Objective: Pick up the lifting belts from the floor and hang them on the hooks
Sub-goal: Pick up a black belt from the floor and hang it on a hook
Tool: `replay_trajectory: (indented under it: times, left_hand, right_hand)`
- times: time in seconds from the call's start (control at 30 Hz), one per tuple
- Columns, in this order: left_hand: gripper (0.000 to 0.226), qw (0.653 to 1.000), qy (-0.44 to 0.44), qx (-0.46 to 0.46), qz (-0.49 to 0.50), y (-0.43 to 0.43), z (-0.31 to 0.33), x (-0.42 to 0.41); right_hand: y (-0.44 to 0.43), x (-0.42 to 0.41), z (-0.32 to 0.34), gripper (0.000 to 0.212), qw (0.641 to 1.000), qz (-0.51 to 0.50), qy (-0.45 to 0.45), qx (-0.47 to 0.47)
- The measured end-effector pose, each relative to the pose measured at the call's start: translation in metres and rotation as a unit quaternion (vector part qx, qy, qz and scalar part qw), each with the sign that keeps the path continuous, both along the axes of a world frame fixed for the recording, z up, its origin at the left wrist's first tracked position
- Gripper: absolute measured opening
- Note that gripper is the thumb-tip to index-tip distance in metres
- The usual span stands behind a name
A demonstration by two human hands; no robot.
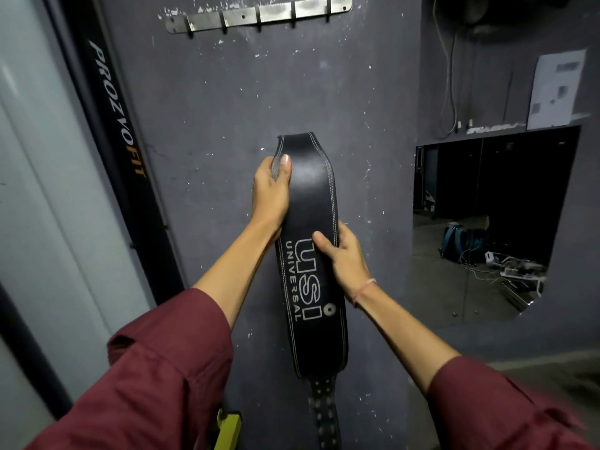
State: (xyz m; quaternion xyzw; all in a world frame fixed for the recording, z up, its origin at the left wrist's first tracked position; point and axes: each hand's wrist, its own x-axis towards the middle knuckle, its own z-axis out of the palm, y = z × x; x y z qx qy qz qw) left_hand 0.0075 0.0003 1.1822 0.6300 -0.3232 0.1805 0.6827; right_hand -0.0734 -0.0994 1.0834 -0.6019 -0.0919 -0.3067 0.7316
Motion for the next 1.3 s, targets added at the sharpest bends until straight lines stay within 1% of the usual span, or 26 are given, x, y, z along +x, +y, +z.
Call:
replay_trajectory:
  times: [0.1, 0.17, 0.2, 0.23, 0.3, 0.33, 0.37, 0.43, 0.5, 0.57, 0.67, 0.73, 0.8, 0.9, 1.0, 1.03, 1.07, 1.13, 1.17, 1.23, 1.3]
  left_hand:
    - [0.039, 0.997, -0.034, 0.024, 0.060, 0.008, -0.017, -0.008]
    - [0.040, 0.996, -0.029, 0.027, 0.080, 0.006, -0.056, -0.027]
    - [0.041, 0.996, -0.003, 0.031, 0.079, 0.003, -0.082, -0.039]
    - [0.047, 0.996, 0.039, 0.042, 0.075, 0.000, -0.116, -0.048]
    - [0.071, 0.986, 0.130, 0.074, 0.067, -0.002, -0.182, -0.065]
    - [0.076, 0.982, 0.154, 0.088, 0.065, -0.001, -0.210, -0.071]
    - [0.073, 0.981, 0.159, 0.094, 0.063, 0.000, -0.232, -0.074]
    - [0.055, 0.984, 0.144, 0.092, 0.057, 0.002, -0.249, -0.082]
    - [0.044, 0.987, 0.138, 0.067, 0.046, 0.004, -0.243, -0.082]
    - [0.039, 0.992, 0.115, 0.048, 0.032, 0.005, -0.227, -0.080]
    - [0.045, 0.995, 0.079, 0.056, 0.031, 0.009, -0.202, -0.071]
    - [0.040, 0.996, 0.056, 0.071, 0.028, 0.011, -0.184, -0.067]
    - [0.032, 0.997, 0.045, 0.052, 0.019, 0.010, -0.160, -0.066]
    - [0.025, 0.999, 0.037, 0.009, 0.005, 0.001, -0.106, -0.066]
    - [0.028, 0.997, 0.065, -0.031, -0.022, -0.006, -0.045, -0.053]
    - [0.028, 0.993, 0.101, -0.047, -0.037, -0.006, -0.027, -0.046]
    - [0.025, 0.984, 0.157, -0.064, -0.054, -0.005, -0.012, -0.040]
    - [0.018, 0.959, 0.265, -0.078, -0.068, -0.002, 0.003, -0.033]
    - [0.015, 0.953, 0.286, -0.078, -0.067, -0.004, 0.002, -0.030]
    - [0.020, 0.957, 0.269, -0.079, -0.070, -0.010, -0.009, -0.028]
    - [0.024, 0.965, 0.237, -0.088, -0.075, -0.015, -0.025, -0.029]
  right_hand:
    - [0.004, 0.002, 0.011, 0.021, 0.999, -0.032, -0.024, 0.011]
    - [0.004, 0.009, 0.025, 0.014, 0.997, -0.064, -0.032, 0.013]
    - [0.002, 0.013, 0.034, 0.012, 0.996, -0.077, -0.029, 0.019]
    - [0.000, 0.017, 0.041, 0.011, 0.996, -0.085, -0.023, 0.028]
    - [-0.005, 0.024, 0.049, 0.011, 0.995, -0.087, -0.011, 0.048]
    - [-0.007, 0.026, 0.049, 0.010, 0.995, -0.085, -0.009, 0.056]
    - [-0.007, 0.026, 0.049, 0.007, 0.995, -0.083, -0.008, 0.062]
    - [-0.007, 0.026, 0.044, 0.005, 0.994, -0.086, -0.008, 0.066]
    - [-0.009, 0.023, 0.041, 0.006, 0.994, -0.095, -0.017, 0.059]
    - [-0.012, 0.020, 0.041, 0.008, 0.993, -0.103, -0.038, 0.049]
    - [-0.017, 0.013, 0.041, 0.005, 0.991, -0.091, -0.083, 0.055]
    - [-0.018, 0.007, 0.039, 0.004, 0.990, -0.076, -0.099, 0.068]
    - [-0.017, 0.001, 0.037, 0.005, 0.990, -0.072, -0.105, 0.067]
    - [-0.015, -0.004, 0.034, 0.008, 0.991, -0.076, -0.102, 0.045]
    - [-0.012, -0.012, 0.027, 0.011, 0.994, -0.060, -0.089, 0.031]
    - [-0.011, -0.016, 0.022, 0.011, 0.995, -0.054, -0.081, 0.024]
    - [-0.010, -0.020, 0.016, 0.011, 0.996, -0.048, -0.073, 0.015]
    - [-0.012, -0.027, 0.002, 0.013, 0.998, -0.036, -0.053, -0.002]
    - [-0.014, -0.031, -0.003, 0.014, 0.999, -0.030, -0.043, -0.007]
    - [-0.025, -0.041, -0.018, 0.025, 0.999, -0.012, -0.016, -0.025]
    - [-0.034, -0.051, -0.052, 0.051, 0.997, 0.021, 0.040, -0.056]
